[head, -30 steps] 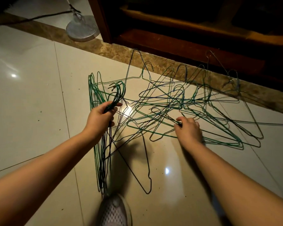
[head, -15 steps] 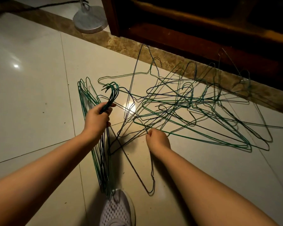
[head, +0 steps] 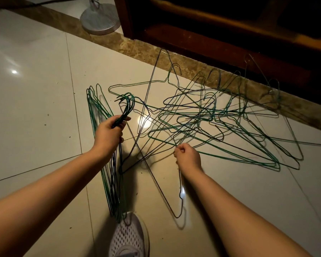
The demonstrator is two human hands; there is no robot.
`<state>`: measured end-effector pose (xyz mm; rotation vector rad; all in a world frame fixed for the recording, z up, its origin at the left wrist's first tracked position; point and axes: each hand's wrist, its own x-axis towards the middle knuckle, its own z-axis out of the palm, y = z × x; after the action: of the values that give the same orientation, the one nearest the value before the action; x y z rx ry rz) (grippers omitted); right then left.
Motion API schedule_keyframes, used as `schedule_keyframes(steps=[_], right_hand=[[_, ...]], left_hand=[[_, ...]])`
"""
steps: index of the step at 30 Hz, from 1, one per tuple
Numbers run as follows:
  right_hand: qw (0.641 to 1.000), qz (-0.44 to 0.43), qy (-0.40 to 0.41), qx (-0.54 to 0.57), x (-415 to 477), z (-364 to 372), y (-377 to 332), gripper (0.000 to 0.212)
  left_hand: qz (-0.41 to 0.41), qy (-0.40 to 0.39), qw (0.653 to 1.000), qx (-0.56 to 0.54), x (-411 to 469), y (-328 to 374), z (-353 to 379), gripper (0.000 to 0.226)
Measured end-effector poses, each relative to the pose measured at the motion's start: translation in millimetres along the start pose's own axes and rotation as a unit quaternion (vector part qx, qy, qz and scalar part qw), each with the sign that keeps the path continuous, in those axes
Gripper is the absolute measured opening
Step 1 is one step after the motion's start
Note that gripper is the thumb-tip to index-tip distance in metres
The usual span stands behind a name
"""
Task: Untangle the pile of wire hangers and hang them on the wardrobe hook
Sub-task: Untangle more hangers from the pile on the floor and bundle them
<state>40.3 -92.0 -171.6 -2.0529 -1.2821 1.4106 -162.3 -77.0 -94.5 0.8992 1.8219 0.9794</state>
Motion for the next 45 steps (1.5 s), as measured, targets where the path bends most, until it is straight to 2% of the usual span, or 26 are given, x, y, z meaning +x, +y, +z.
schedule_keyframes(steps=[11, 18, 23, 30, 36, 41, 45], right_hand=[[0.999, -0.01, -0.016, 0.036, -10.5, -1.5, 6.0, 0.006], [0.999, -0.021, -0.029, 0.006, -14.0, -2.2, -1.0, 0.005], [0.997, -0.067, -0.019, -0.022, -19.1, -6.9, -5.7, 0.013], [0.995, -0.078, -0.029, 0.058, -26.2, -16.4, -15.3, 0.01], [0.985, -0.107, -0.028, 0.131, -24.7, -40.5, -30.2, 0.028], [0.972, -0.119, -0.062, 0.193, -21.2, -59.5, -43.5, 0.031], [0.974, -0.132, -0.102, 0.154, -22.0, -54.4, -45.0, 0.03]], left_hand=[[0.006, -0.008, 1.0, 0.014, -2.7, -3.7, 8.2, 0.03], [0.011, -0.013, 1.0, 0.012, -2.5, -3.6, 9.0, 0.03], [0.014, -0.015, 1.0, 0.015, -3.2, -2.7, 9.8, 0.03], [0.008, -0.016, 1.0, 0.004, -5.7, 3.3, 12.2, 0.029], [0.016, -0.013, 0.999, -0.031, -9.4, 21.1, 16.1, 0.027], [0.02, 0.003, 0.997, -0.07, -12.0, 37.5, 13.6, 0.023], [0.013, 0.037, 0.996, -0.079, -6.4, 44.2, 1.3, 0.023]])
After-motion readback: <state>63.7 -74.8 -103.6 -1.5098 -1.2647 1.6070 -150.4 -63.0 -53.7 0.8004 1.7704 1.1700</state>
